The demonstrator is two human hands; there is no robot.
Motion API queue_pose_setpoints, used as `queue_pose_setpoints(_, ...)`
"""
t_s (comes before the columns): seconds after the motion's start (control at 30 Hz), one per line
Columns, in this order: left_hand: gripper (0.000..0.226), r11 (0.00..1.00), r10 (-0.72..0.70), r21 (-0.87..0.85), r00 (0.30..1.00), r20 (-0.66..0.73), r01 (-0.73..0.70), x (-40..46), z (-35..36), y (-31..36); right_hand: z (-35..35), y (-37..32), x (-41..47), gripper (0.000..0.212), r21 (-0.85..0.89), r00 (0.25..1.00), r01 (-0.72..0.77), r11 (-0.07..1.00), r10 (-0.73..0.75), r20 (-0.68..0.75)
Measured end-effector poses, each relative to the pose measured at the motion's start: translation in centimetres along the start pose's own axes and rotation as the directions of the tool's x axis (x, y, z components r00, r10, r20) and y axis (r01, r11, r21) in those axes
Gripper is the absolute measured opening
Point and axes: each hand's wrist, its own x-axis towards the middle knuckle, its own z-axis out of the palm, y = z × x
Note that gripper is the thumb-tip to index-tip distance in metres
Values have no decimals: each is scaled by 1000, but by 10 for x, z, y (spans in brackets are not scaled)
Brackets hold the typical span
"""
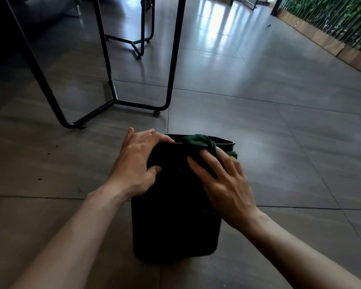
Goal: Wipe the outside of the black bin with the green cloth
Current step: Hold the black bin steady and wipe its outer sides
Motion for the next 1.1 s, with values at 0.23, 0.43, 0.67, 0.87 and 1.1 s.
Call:
queue_pose_setpoints(0.23, 68, 999, 41, 13, 999, 22, -41, -2, 0, 4, 39, -67, -71, 40, -23, 830, 540, 841, -529, 177)
queue_pose_setpoints(0.43, 67, 998, 59, 14, 998, 34, -60, -3, 2, 2, 32, -63, -50, 39, 35, 888, 446, 894, -447, 104)
queue_pose_setpoints(0.67, 67, 998, 55, 19, 998, 36, -56, 1, 3, 1, 37, -100, -38, 40, 71, 937, 331, 941, -337, 95)
queue_pose_setpoints(0.87, 65, 998, 62, -16, 997, 45, -61, -4, 0, -1, 34, -87, -71, 39, 50, 778, 590, 806, -584, 229)
queue_pose_setpoints(1.1, 64, 998, 49, -34, 998, 31, -48, 0, 1, 1, 3, -17, -13, 45, 170, 973, -210, 963, 223, -56)
